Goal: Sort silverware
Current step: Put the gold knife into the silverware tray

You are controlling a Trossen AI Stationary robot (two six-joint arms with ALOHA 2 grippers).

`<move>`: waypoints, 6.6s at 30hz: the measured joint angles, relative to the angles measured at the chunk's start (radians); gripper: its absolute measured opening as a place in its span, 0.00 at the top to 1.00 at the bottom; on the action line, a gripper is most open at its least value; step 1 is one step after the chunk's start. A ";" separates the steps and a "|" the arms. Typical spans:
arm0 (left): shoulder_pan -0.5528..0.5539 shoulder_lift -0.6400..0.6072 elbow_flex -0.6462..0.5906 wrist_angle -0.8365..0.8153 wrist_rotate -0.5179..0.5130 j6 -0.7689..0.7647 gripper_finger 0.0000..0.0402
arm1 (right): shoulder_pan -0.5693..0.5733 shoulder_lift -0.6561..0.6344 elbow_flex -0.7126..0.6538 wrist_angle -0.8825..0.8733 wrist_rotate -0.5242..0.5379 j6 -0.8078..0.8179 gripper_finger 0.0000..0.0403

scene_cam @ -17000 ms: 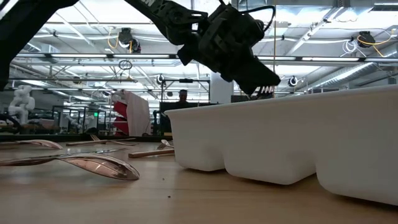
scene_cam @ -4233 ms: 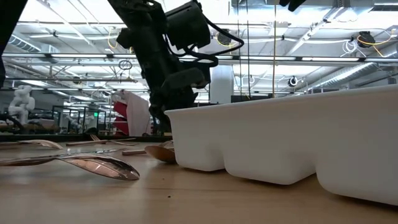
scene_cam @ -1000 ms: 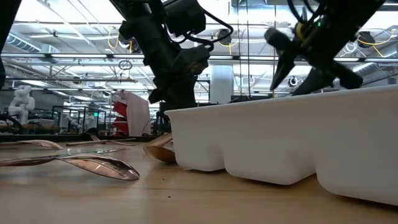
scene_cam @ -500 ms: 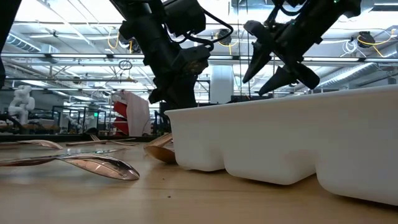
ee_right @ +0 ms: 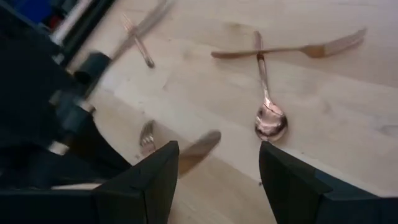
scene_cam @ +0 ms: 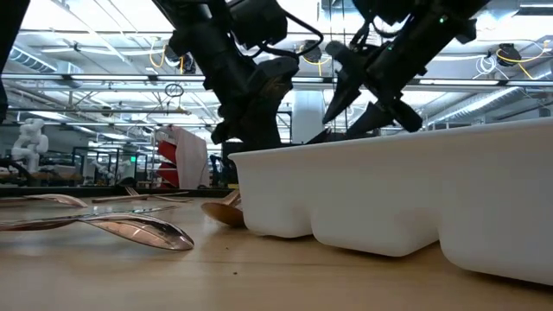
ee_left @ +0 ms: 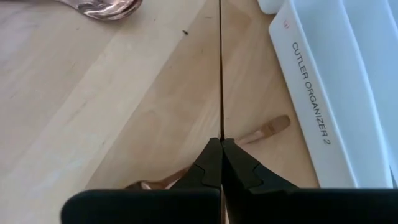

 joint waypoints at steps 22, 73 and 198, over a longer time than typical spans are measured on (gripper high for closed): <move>0.021 -0.001 0.000 0.031 -0.002 0.009 1.00 | -0.001 0.134 0.000 0.209 -0.040 -0.108 0.97; 0.133 -0.001 0.000 0.013 0.129 0.137 0.85 | -0.201 0.258 0.103 -0.087 -0.416 0.149 0.39; 0.322 -0.245 0.000 -0.429 -0.045 0.421 0.85 | 0.692 -0.086 0.331 -0.738 0.402 1.072 1.00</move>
